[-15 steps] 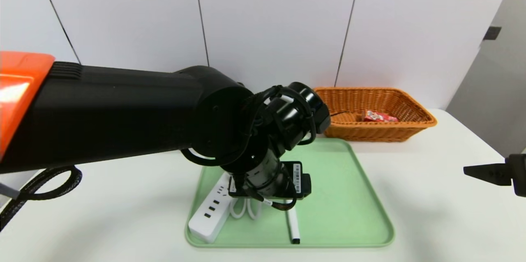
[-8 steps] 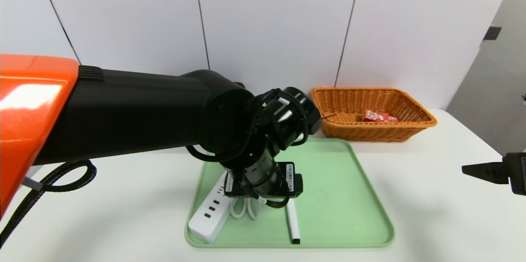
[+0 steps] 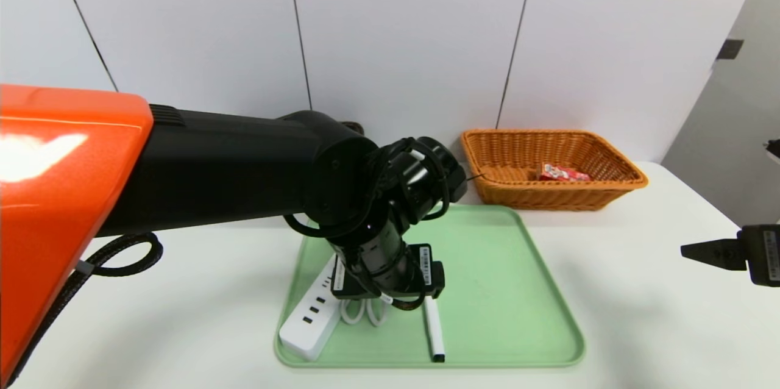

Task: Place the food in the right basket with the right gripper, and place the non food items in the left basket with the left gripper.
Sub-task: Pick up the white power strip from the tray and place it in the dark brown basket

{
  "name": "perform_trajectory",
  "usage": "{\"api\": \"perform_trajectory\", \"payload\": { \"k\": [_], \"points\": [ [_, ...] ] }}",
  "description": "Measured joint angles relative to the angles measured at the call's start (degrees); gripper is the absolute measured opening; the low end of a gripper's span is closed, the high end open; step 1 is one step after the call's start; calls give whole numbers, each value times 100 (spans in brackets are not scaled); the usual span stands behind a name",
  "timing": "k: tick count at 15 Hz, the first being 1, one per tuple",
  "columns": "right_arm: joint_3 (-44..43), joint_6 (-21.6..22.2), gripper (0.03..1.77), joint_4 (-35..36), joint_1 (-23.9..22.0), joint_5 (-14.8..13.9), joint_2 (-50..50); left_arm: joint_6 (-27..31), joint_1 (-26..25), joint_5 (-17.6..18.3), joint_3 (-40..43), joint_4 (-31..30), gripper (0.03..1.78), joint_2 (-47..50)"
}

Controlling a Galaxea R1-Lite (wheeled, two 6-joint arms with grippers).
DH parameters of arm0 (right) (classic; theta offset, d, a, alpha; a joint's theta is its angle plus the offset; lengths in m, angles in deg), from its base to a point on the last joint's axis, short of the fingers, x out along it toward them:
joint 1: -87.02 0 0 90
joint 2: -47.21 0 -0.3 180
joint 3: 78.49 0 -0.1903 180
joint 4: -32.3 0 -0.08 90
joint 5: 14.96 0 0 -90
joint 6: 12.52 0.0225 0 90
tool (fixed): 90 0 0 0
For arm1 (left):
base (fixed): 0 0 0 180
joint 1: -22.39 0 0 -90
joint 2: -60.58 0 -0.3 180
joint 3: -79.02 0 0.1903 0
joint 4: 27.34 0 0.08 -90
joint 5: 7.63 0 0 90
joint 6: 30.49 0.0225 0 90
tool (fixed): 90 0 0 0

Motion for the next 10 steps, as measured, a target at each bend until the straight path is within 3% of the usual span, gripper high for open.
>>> {"api": "perform_trajectory", "payload": {
  "k": [5,10],
  "points": [
    [-12,2,169,28,-33,6,-116,26,-6,-77,6,-2,169,-118],
    [-15,-28,170,345,-191,43,-262,80,10,-402,6,-2,169,-256]
  ]
}}
